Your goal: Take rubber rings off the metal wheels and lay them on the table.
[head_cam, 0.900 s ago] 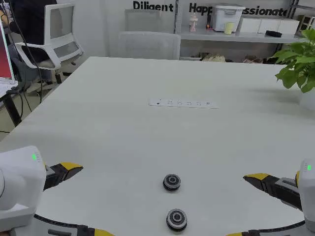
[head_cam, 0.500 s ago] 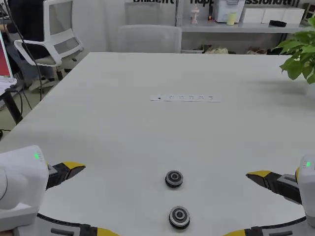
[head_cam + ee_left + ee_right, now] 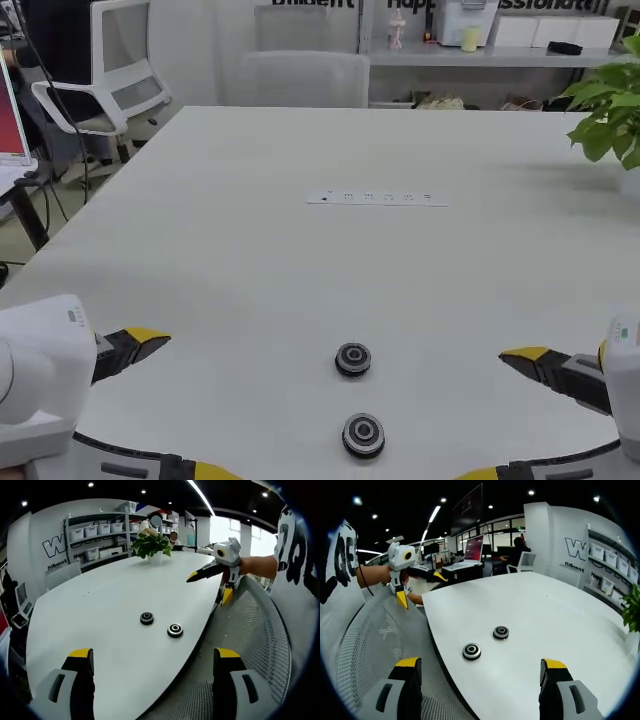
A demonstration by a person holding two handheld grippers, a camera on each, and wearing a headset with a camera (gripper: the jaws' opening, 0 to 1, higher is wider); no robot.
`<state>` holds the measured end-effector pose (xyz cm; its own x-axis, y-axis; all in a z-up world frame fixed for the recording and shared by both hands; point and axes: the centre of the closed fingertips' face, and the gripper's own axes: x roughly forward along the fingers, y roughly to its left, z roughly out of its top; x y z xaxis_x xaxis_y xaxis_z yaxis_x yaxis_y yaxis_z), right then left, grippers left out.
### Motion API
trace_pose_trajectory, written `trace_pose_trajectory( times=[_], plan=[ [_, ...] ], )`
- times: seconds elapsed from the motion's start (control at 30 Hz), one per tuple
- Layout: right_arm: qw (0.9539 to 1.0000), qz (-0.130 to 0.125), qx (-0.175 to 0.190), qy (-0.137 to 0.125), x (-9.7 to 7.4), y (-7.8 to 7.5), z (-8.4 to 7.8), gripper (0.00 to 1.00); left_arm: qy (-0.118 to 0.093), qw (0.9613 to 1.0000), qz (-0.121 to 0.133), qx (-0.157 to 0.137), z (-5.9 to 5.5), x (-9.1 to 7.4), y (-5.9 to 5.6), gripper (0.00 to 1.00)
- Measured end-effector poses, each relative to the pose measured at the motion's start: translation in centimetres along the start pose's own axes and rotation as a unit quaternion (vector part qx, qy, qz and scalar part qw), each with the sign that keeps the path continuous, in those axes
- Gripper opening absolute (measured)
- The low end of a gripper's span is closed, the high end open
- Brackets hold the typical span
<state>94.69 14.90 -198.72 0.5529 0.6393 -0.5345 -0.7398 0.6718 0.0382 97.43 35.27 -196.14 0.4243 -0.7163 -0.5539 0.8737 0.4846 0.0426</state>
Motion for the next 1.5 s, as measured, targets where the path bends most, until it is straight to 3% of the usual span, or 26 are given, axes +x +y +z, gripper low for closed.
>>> trace_pose_trajectory(
  times=[1.5],
  plan=[
    [0.9999, -0.008, -0.010, 0.003, -1.2, 0.7, 0.0, 0.98, -0.003, 1.0000, 0.000, 0.004, 0.0, -0.7, -0.3, 0.99]
  ],
)
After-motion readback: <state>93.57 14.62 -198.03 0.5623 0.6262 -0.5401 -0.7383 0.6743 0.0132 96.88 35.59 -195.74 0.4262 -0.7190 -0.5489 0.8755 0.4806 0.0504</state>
